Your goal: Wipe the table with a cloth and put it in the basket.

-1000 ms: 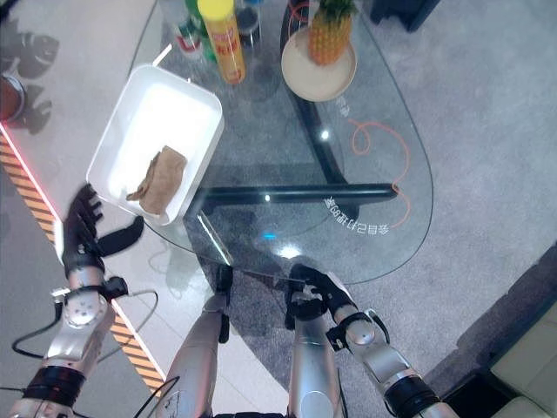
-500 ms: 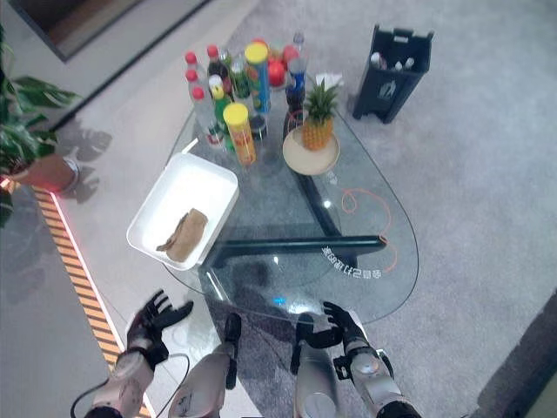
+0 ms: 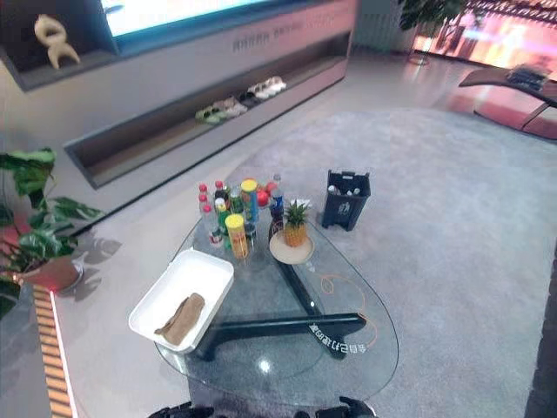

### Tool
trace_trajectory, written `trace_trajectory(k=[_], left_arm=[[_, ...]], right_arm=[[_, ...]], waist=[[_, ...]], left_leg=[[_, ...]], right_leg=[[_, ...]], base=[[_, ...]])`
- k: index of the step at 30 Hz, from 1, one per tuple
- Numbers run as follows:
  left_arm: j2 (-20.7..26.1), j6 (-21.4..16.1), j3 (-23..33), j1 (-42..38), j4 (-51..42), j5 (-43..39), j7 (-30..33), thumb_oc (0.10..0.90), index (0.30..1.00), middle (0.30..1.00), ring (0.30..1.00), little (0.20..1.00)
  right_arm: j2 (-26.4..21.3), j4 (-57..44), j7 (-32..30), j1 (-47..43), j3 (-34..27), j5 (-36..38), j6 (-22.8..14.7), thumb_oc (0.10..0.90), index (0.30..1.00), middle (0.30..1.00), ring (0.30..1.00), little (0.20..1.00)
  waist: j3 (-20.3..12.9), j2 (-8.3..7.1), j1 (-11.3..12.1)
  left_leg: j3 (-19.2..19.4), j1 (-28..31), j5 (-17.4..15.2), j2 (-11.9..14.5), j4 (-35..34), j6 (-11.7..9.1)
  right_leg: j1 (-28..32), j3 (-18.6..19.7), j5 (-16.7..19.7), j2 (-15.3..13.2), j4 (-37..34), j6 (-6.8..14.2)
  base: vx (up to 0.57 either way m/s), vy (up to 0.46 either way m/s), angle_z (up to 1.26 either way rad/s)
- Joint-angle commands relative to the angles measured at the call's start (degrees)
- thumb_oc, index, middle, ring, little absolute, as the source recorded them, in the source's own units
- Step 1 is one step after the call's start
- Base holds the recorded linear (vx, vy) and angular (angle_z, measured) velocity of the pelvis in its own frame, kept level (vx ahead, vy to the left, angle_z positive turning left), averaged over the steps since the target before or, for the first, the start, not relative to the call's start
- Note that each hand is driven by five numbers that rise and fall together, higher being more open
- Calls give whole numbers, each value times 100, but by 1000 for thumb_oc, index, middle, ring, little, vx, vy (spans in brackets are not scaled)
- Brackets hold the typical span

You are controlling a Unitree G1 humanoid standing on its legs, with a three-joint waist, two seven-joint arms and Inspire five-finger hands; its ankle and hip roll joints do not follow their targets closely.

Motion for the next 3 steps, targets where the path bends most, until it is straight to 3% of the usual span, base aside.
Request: trace_trajectory(k=[1, 3], left_arm=[[-115, 172, 113, -115, 341, 227, -282, 800, 900, 900, 900, 900], [-100, 116, 149, -128, 386, 242, -277, 800, 900, 900, 900, 900]], right_arm=[[117, 335, 171, -101, 173, -204, 72, 800, 900, 900, 900, 900], [120, 403, 233, -120, 190, -218, 105, 800, 900, 900, 900, 900]], waist=[[134, -269, -94], [83, -262, -85]], left_leg=[[159, -138, -93, -349, 40, 28], [166, -101, -111, -336, 37, 28]], right_leg=[[80, 77, -132, 78, 76, -12], [114, 64, -148, 70, 77, -17]], base=[[44, -5, -1], [45, -4, 4]])
